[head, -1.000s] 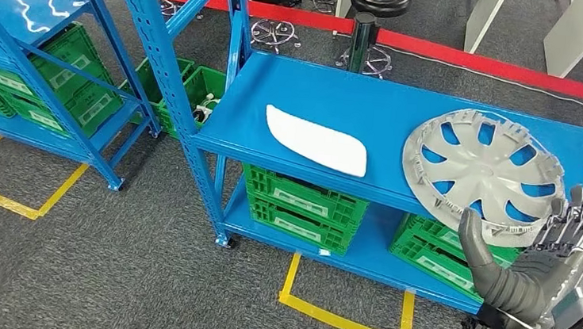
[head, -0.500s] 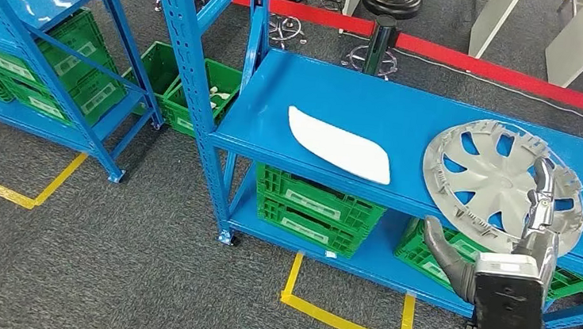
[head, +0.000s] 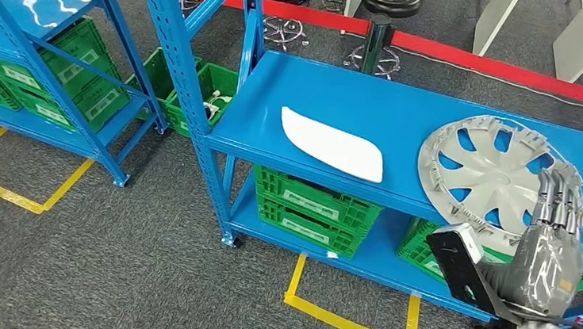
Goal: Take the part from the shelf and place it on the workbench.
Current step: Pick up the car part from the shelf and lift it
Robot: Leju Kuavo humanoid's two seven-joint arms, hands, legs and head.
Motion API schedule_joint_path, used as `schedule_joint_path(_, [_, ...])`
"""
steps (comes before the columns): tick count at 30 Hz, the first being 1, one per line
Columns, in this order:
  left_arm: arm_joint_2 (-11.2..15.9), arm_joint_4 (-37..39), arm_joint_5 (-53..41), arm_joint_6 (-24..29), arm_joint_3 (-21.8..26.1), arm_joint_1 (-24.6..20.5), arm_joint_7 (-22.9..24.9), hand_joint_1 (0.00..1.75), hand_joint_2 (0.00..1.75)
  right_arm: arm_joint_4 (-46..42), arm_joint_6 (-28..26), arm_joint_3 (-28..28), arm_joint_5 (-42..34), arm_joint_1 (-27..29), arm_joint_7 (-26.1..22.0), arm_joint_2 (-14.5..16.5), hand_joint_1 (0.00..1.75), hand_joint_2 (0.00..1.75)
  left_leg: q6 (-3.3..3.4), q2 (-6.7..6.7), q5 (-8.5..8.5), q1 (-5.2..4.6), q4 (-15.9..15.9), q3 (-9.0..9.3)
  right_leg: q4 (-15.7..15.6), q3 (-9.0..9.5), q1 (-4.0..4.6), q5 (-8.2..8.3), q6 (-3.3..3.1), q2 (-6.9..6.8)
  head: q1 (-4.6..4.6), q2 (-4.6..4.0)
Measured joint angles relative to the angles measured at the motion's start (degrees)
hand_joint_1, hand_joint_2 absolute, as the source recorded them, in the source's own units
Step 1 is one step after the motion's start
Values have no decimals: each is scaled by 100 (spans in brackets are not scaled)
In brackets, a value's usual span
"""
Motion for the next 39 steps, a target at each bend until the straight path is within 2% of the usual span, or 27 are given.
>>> schedule_joint_path(1, [3, 1, -9, -5, 0, -2, -14, 0, 175, 54, 108, -69, 149, 25, 76, -19, 0, 175, -26, 2, -172, 18, 387, -192, 1, -2, -1, 0, -4, -4, -1, 0])
schedule_joint_path(2, [5, 2, -18, -12, 0, -6, -40, 0, 175, 110, 211, -133, 291, 53, 148, -35, 0, 175, -47, 5, -271, 33, 699, -350, 4, -3, -2, -1, -3, -7, -2, 0])
schedule_joint_path(3, [7, 3, -26, -20, 0, -10, -66, 0, 131, 163, 310, -202, 431, 79, 218, -51, 0, 175, -64, 10, -275, 46, 864, -441, 7, -2, -4, -4, 0, -9, -1, 0])
schedule_joint_path(4, [9, 4, -34, -30, -1, -14, -87, 0, 87, 216, 407, -276, 573, 99, 287, -68, 0, 175, -76, 17, -160, 59, 805, -421, 12, 2, -9, -9, 9, -7, -1, 0])
schedule_joint_path(6, [15, 9, -44, -53, -3, -12, -66, 0, 0, 313, 605, -440, 851, 131, 425, -96, 0, 175, -86, 29, 239, 85, 166, -122, 40, 10, -23, -34, 49, 8, -2, 0])
schedule_joint_path(7, [17, 11, -44, -69, -4, -12, -34, 0, 0, 357, 704, -530, 983, 145, 495, -111, 0, 175, -81, 30, 377, 87, -189, 54, 69, 3, -19, -54, 83, 18, -4, 0])
schedule_joint_path(9, [24, 16, -32, -106, -4, -11, 25, 0, 0, 423, 872, -720, 1164, 173, 587, -160, 0, 175, -21, 22, 442, 79, -554, 226, 109, -22, -8, -76, 155, 30, -3, 0])
schedule_joint_path(11, [31, 21, -24, -137, -4, -4, 39, 0, 0, 480, 983, -928, 1214, 202, 624, -234, 0, 175, 73, 7, 426, 61, -579, 227, 106, -32, -18, -72, 218, 30, 0, 0])
schedule_joint_path(13, [30, 24, -32, -139, -4, -2, 43, 0, 0, 529, 1023, -1104, 1158, 233, 632, -308, 0, 175, 145, -2, 445, 63, -597, 227, 215, -70, -40, -166, 277, 29, 3, 0])
schedule_joint_path(15, [19, 25, -42, -128, -4, -11, 45, 0, 0, 588, 1023, -1288, 1033, 302, 634, -396, 0, 175, 200, -11, 453, 63, -606, 230, 736, -291, -47, -475, 323, 31, 7, 0])
schedule_joint_path(17, [2, 25, -44, -125, -4, -7, 45, 0, 0, 682, 1014, -1528, 865, 404, 638, -481, 0, 175, 231, -36, 450, 42, -605, 230, 1507, -643, -46, -801, 340, 32, 9, 0])
schedule_joint_path(18, [-4, 25, -44, -125, -5, -3, 45, 0, 0, 728, 1007, -1635, 786, 448, 640, -509, 0, 175, 238, -51, 449, 29, -604, 232, 1726, -749, -44, -840, 333, 32, 10, 0])
schedule_joint_path(19, [-10, 25, -44, -126, -5, -1, 45, 0, 0, 766, 997, -1721, 717, 481, 640, -528, 0, 175, 241, -64, 448, 16, -604, 236, 1741, -764, -43, -767, 315, 33, 10, 0])
schedule_joint_path(20, [-15, 25, -44, -126, -6, -4, 45, 0, 0, 795, 985, -1796, 665, 502, 641, -545, 0, 175, 243, -76, 447, 5, -604, 243, 1522, -671, -41, -592, 287, 33, 10, 0])
schedule_joint_path(22, [-32, 25, -30, -131, -7, -12, 45, 0, 0, 840, 947, -1936, 571, 519, 641, -575, 0, 175, 236, -95, 442, -22, -601, 255, 766, -331, -21, -204, 207, 30, 10, 0])
schedule_joint_path(23, [-39, 24, -15, -136, -7, -14, 46, 0, 0, 859, 919, -1996, 525, 521, 641, -585, 0, 175, 226, -103, 439, -33, -597, 252, 445, -188, -6, -99, 172, 29, 11, 0])
schedule_joint_path(24, [-46, 23, 4, -143, -7, -14, 47, 0, 0, 877, 879, -2042, 468, 524, 641, -588, 0, 175, 211, -105, 439, -39, -596, 246, 247, -102, 11, -63, 147, 30, 12, 0])
schedule_joint_path(27, [-49, 23, 64, -163, -7, -15, 52, 0, 0, 915, 718, -2094, 245, 550, 641, -578, 0, 175, 132, -92, 431, -20, -600, 233, 124, -60, 28, -61, 101, 31, 15, 0])
schedule_joint_path(29, [-44, 24, 97, -195, -6, -22, 58, 0, 0, 926, 565, -2095, 92, 555, 641, -564, 0, 175, 68, -41, 268, -14, -398, 147, 60, -33, 7, -23, 51, 17, 6, 0])
schedule_joint_path(32, [-40, 25, 120, -281, -6, -21, 62, 0, 0, 949, 395, -2057, -22, 573, 641, -521, 0, 175, -9, 15, -220, 7, 573, -327, 38, -28, -3, -12, 15, -1, -4, 0])
schedule_joint_path(33, [-40, 25, 122, -310, -7, -19, 62, 0, 0, 962, 366, -2036, -32, 579, 641, -502, 0, 175, -25, 16, -284, 13, 827, -463, 41, -30, -3, -16, 13, -5, -4, 0])
schedule_joint_path(34, [-39, 25, 120, -333, -7, -18, 62, 0, 0, 973, 344, -2009, -29, 581, 641, -482, 0, 175, -33, 19, -236, 15, 891, -513, 46, -30, -3, -23, 15, -7, -5, 0])
schedule_joint_path(35, [-37, 25, 113, -351, -7, -19, 62, 0, 0, 980, 326, -1980, -23, 581, 641, -461, 0, 175, -34, 23, -80, 16, 732, -449, 54, -26, -4, -32, 20, -8, -5, 0])
schedule_joint_path(37, [-32, 25, 97, -368, -7, -23, 62, 0, 0, 984, 311, -1931, -10, 576, 641, -426, 0, 175, -9, 44, 305, 15, 21, -102, 78, -11, -2, -62, 53, -7, -5, 0])
schedule_joint_path(38, [-31, 25, 91, -371, -7, -29, 62, 0, 0, 983, 311, -1911, -7, 567, 641, -414, 0, 175, 23, 56, 420, 10, -302, 60, 98, -10, 6, -80, 80, -4, -4, 0])
schedule_joint_path(39, [-31, 25, 91, -374, -7, -33, 62, 0, 0, 982, 311, -1890, -6, 555, 641, -405, 0, 175, 58, 66, 462, 2, -497, 158, 111, -12, 13, -91, 110, -2, -2, 0])
